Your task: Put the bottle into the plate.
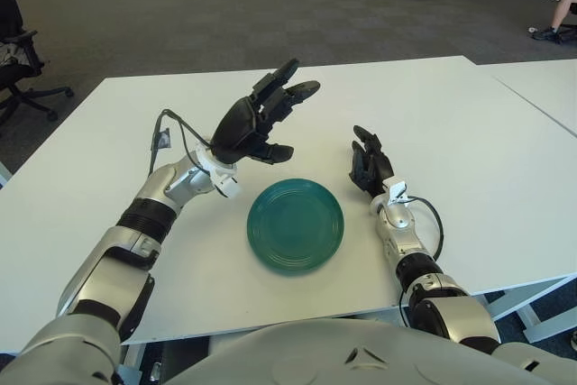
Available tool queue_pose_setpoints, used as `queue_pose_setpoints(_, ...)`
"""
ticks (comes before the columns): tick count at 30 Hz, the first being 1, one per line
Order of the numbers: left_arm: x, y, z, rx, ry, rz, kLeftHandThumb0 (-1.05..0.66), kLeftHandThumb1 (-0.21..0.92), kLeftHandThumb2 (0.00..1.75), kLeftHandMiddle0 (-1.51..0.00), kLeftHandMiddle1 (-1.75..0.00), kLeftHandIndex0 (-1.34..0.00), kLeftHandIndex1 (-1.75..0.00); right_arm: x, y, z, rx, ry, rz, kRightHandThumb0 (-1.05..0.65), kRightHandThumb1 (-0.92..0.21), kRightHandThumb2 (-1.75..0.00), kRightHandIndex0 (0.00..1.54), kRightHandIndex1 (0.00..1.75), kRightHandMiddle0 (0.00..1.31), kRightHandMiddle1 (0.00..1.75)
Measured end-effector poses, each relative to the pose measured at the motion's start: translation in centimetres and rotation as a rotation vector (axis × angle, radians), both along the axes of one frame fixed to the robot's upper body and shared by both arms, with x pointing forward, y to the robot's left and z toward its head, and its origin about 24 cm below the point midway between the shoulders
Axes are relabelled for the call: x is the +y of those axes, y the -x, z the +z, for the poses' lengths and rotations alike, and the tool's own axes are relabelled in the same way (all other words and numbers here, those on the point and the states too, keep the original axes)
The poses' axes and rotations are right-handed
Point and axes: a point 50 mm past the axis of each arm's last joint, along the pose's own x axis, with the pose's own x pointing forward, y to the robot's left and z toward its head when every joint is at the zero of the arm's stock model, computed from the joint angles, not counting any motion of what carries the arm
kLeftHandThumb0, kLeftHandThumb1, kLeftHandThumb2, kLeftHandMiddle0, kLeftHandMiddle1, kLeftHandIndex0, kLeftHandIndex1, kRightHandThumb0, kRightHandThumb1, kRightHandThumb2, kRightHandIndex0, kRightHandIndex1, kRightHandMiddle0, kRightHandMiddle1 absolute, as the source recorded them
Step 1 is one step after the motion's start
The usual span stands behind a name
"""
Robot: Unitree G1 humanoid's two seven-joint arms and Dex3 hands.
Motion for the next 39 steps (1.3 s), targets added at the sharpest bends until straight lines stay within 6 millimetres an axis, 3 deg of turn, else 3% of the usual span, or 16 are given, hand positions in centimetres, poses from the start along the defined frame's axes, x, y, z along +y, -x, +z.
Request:
queue_pose_setpoints(11, 0.1, -0.2, 0.2, 0.063, 0.062, -0.031, -0.78, 0.92, 0.85, -0.22, -0.03, 0.00, -0.67, 0.1, -0.1, 0.2, 0.003, -0.001, 0.008, -0.67, -0.92, -0.79, 0.27, 0.03, 0.00, 0.63)
queue_pose_setpoints(28, 0.7, -0.6, 0.7, 0.260, 0.251, -0.075, -0.79, 0.92, 1.00, -0.14, 0.00, 0.00, -0.42, 0.1, 0.1, 0.3, 0.003, -0.008, 0.014, -0.67, -0.92, -0.80, 0.26, 0.01, 0.00, 0.61)
queue_pose_setpoints(39, 1.7, -1.1, 0.6, 0.346, 0.391, -0.020, -0.80, 0.92, 1.04, -0.12, 0.00, 0.00, -0.46, 0.2, 0.3, 0.3, 0.007, -0.011, 0.011, -0.67, -0.92, -0.81, 0.25, 0.01, 0.00, 0.61)
